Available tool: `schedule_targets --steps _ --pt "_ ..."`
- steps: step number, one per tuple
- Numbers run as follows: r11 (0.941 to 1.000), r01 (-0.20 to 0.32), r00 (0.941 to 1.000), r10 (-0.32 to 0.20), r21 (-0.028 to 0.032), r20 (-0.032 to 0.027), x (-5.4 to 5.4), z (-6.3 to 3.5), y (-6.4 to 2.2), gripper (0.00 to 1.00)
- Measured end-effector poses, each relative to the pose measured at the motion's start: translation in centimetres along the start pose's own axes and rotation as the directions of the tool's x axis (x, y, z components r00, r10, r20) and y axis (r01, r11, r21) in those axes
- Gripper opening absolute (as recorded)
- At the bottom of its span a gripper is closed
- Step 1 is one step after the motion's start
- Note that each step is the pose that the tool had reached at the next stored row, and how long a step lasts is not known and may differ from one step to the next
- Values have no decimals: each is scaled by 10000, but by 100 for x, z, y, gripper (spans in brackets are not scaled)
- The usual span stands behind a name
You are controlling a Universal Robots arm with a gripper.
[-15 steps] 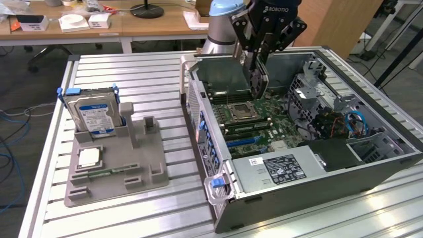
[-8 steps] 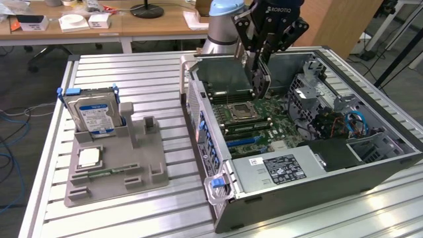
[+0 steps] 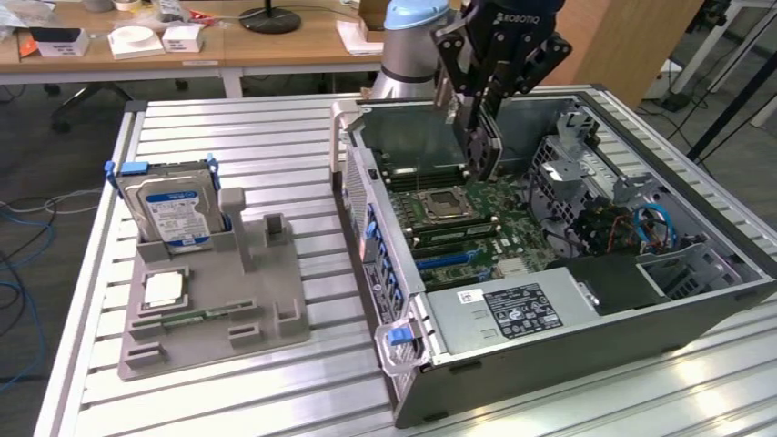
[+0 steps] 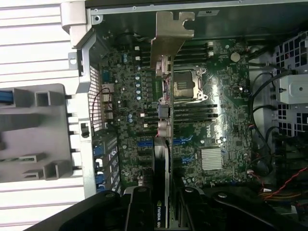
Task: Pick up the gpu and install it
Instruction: 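Pick up the gpu and move the gpu toward the slot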
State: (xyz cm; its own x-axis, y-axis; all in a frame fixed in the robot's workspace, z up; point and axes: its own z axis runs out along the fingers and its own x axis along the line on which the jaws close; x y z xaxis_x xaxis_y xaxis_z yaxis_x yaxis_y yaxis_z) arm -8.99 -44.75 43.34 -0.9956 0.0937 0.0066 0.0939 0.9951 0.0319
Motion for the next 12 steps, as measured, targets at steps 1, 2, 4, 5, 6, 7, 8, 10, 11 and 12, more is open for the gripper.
schedule_targets --steps 1,2,4,5,6,7,8,10,11,12 --pt "10000 0 10000 0 0 0 -8 1 1 26" --pt "10000 0 10000 0 0 0 -16 1 2 26" --pt "10000 0 10000 0 0 0 -33 2 3 26" --pt "10000 -1 10000 1 0 0 -40 3 4 26" --pt "10000 -1 10000 1 0 0 -47 3 4 26" --pt "10000 -1 10000 1 0 0 -55 4 5 26" --pt "10000 -1 10000 1 0 0 -62 4 6 26" --pt "10000 0 10000 0 0 0 -77 5 7 26" --pt "10000 0 10000 0 -1 1 -85 6 8 26" --pt "10000 -1 10000 1 0 0 -92 6 8 26"
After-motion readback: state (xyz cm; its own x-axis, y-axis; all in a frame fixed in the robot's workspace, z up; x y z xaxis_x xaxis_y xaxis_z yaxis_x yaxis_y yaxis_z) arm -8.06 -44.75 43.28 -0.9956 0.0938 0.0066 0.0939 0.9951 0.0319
